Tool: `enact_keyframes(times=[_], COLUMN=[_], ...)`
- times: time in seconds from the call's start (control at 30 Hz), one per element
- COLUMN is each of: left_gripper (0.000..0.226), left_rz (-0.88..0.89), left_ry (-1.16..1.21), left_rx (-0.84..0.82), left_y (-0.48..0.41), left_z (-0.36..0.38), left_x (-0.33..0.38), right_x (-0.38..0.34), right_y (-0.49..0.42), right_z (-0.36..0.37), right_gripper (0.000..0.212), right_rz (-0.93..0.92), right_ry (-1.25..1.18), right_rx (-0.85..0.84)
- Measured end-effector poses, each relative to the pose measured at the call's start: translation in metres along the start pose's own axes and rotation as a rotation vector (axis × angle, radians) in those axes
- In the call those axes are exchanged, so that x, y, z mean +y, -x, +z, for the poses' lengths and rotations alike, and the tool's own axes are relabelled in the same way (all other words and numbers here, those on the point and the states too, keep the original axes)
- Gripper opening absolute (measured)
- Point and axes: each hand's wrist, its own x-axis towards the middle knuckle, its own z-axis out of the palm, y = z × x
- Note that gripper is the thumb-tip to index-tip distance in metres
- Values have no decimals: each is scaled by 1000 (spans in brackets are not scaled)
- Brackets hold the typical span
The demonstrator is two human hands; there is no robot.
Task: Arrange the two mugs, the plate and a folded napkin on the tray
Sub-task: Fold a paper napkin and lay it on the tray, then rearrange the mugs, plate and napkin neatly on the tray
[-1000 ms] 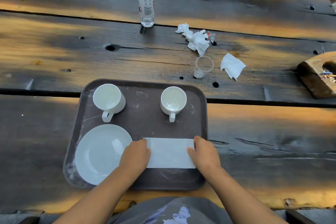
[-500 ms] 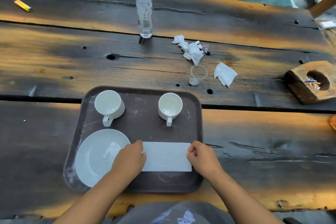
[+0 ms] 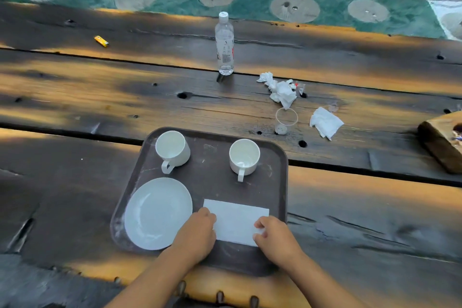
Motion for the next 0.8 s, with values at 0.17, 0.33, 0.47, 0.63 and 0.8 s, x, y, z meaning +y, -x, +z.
enact_keyframes(times=[0.17, 0.33, 0.47, 0.63, 0.8], left_gripper=[32, 33, 35, 17, 13], left_rz=[12, 47, 66, 22, -96], left_ry=[18, 156, 335, 638, 808], left_rx=[0, -8, -45, -37, 20], left_y=[-1, -1, -2, -6, -20], left_z=[1, 1, -10, -35, -69], left_x=[-4, -17, -33, -78, -139], right_x=[0, -9, -19, -55, -113], right_y=[-4, -2, -7, -15, -37], right_z=[-2, -5, -8, -9, -3], right_gripper=[35, 32, 21, 21, 17], right_rz=[4, 77, 155, 234, 118], right_ry=[6, 6, 4, -22, -132], right_rx=[-20, -16, 9, 36, -15])
